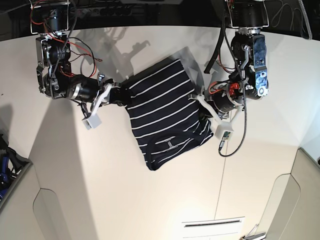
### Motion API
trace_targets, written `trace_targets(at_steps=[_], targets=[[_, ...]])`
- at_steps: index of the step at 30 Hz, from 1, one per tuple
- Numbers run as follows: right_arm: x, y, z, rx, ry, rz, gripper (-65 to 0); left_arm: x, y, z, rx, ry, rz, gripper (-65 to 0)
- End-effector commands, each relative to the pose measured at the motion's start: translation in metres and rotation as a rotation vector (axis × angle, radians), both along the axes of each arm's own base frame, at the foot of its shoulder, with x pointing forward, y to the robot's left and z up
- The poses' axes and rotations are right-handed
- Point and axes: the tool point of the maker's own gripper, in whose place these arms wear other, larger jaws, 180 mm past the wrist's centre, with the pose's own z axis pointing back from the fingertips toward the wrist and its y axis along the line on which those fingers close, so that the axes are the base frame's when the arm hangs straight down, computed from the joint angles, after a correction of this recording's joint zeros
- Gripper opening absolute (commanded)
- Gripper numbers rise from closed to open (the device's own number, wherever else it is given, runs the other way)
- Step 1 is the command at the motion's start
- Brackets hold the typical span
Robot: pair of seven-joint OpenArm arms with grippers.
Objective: Fold the T-shirt properly
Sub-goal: 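Open both grippers and lift them away from the folded shirt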
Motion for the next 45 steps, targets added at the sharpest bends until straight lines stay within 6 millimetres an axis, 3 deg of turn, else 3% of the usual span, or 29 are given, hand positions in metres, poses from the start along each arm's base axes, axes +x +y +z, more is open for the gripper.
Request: trace_targets(at_steps=[1, 6, 12, 24, 32, 40, 45], targets=[[0.008, 0.005, 0.017, 0.038, -0.051, 0.006, -65.0, 0.012, -0.001, 0.012, -0.017, -0.049, 0.004, -60.9], [0.0, 0.021, 0.027, 0.072, -0.07, 0.018, -65.0, 0.028, 0.003, 0.009, 0.005, -0.058, 0.015, -60.9], [0.0, 0.029, 0.029, 0.089, -0.07, 0.021, -65.0, 0.046, 0.004, 0.022, 0.01, -0.091, 0.013, -60.9], [-0.009, 0.047, 0.029, 0.132, -0.046, 0.022, -65.0, 0.051, 0.005, 0.029, 0.002, -0.117, 0.019, -60.9], [0.003, 0.009, 0.029, 0.049, -0.079, -0.061, -65.0, 0.046, 0.026, 0.053, 0.03, -0.156, 0.007, -60.9], [0.002, -0.029, 0.048, -0.051, -0.139, -0.075, -65.0, 0.008, 0.038, 0.067, 0.098, -0.198, -0.009, -60.9], [-0.017, -0.045, 0.053, -0.096, -0.157, -0.051, -65.0, -0.029, 0.057, 0.069, 0.121, -0.178, 0.036, -60.9]])
